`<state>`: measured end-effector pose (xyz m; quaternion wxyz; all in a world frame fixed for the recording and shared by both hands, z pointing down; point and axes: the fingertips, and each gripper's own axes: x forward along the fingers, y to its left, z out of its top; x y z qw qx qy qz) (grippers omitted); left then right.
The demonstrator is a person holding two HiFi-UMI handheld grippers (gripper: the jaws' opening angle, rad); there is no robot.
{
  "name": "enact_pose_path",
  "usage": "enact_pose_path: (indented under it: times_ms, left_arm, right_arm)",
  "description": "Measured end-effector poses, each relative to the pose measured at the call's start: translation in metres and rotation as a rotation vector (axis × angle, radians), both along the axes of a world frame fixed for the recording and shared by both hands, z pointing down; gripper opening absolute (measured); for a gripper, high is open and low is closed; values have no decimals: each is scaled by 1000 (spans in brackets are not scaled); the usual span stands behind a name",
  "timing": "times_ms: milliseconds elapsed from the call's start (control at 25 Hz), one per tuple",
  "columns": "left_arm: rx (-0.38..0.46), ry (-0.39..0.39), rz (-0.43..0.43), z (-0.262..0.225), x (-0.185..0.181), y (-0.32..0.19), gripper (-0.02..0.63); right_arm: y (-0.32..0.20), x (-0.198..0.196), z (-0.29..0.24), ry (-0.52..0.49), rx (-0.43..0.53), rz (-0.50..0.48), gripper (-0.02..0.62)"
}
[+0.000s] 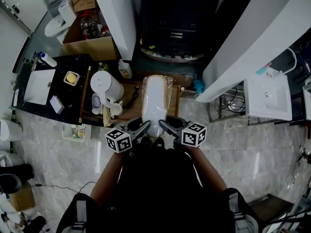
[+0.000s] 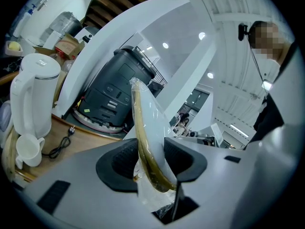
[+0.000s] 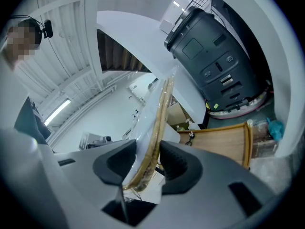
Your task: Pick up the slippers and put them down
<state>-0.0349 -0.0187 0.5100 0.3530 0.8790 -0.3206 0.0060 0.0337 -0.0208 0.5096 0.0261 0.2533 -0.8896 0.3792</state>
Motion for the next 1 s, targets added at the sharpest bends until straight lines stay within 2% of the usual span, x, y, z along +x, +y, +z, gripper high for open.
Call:
enact_pose_path:
  times_ms: [1000]
  left_arm:
    - [-25,-14,-40,10,0,-5,173]
  right_arm:
    - [-7,0,11,-8,-18,-46,163]
